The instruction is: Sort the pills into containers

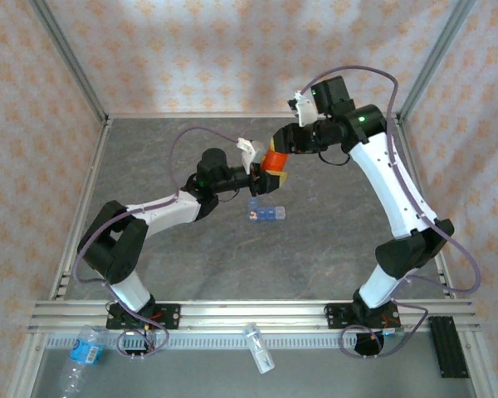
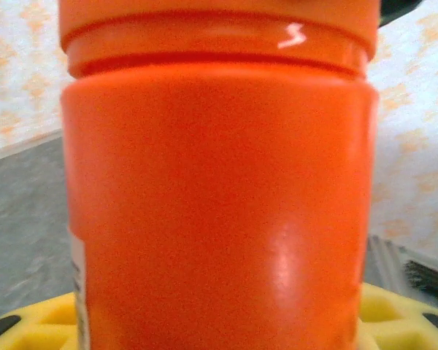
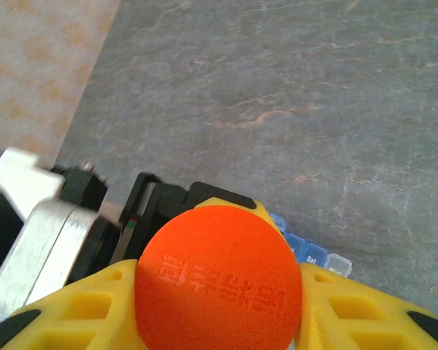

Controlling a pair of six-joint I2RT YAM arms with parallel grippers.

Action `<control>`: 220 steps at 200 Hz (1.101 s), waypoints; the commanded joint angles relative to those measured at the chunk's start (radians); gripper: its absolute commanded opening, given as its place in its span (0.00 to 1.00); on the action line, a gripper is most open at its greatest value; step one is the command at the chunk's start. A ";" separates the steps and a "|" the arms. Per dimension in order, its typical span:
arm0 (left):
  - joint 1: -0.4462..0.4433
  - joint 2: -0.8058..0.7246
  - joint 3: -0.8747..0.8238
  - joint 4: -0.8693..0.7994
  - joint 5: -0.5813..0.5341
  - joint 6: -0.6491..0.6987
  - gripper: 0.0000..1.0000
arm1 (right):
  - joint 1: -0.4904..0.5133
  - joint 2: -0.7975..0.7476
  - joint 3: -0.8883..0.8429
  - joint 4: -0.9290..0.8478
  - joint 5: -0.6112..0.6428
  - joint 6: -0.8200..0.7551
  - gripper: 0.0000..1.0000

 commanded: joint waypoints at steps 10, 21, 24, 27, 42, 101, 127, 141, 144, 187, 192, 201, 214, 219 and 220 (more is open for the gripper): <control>-0.051 -0.107 -0.010 0.055 -0.211 0.175 0.00 | 0.077 0.002 -0.101 0.090 0.149 0.216 0.39; -0.068 -0.116 -0.025 0.064 -0.274 0.213 0.00 | 0.087 -0.001 -0.130 0.130 0.176 0.270 0.38; -0.073 -0.117 -0.030 0.068 -0.291 0.223 0.00 | 0.088 -0.003 -0.138 0.143 0.178 0.283 0.38; -0.077 -0.118 -0.033 0.072 -0.304 0.231 0.00 | 0.089 -0.006 -0.147 0.157 0.178 0.295 0.38; -0.090 -0.120 -0.045 0.091 -0.349 0.247 0.00 | 0.094 -0.012 -0.182 0.209 0.184 0.345 0.38; -0.087 -0.106 -0.055 0.117 -0.342 0.213 0.00 | 0.074 -0.011 -0.102 0.185 0.186 0.319 0.58; -0.068 -0.104 -0.058 0.126 -0.286 0.167 0.00 | 0.009 -0.081 -0.082 0.210 0.135 0.287 0.77; -0.055 -0.104 -0.059 0.130 -0.240 0.149 0.00 | -0.030 -0.123 -0.070 0.208 0.096 0.261 0.83; -0.053 -0.104 -0.058 0.129 -0.230 0.145 0.00 | -0.036 -0.130 -0.063 0.203 0.090 0.253 0.84; -0.020 -0.084 -0.040 0.161 -0.029 0.038 0.00 | -0.089 -0.118 0.065 0.022 -0.025 0.048 0.87; -0.017 -0.077 -0.037 0.173 -0.004 0.017 0.00 | -0.089 -0.109 0.078 -0.003 -0.036 0.024 0.86; -0.012 -0.070 -0.027 0.186 0.037 -0.021 0.00 | -0.089 -0.093 0.101 -0.039 -0.053 -0.018 0.84; -0.006 -0.055 -0.006 0.192 0.087 -0.069 0.00 | -0.088 -0.075 0.124 -0.076 -0.096 -0.072 0.84; -0.005 -0.051 0.000 0.194 0.104 -0.081 0.00 | -0.087 -0.067 0.133 -0.092 -0.122 -0.093 0.84; -0.004 -0.049 0.001 0.194 0.107 -0.083 0.00 | -0.088 -0.065 0.135 -0.096 -0.126 -0.097 0.84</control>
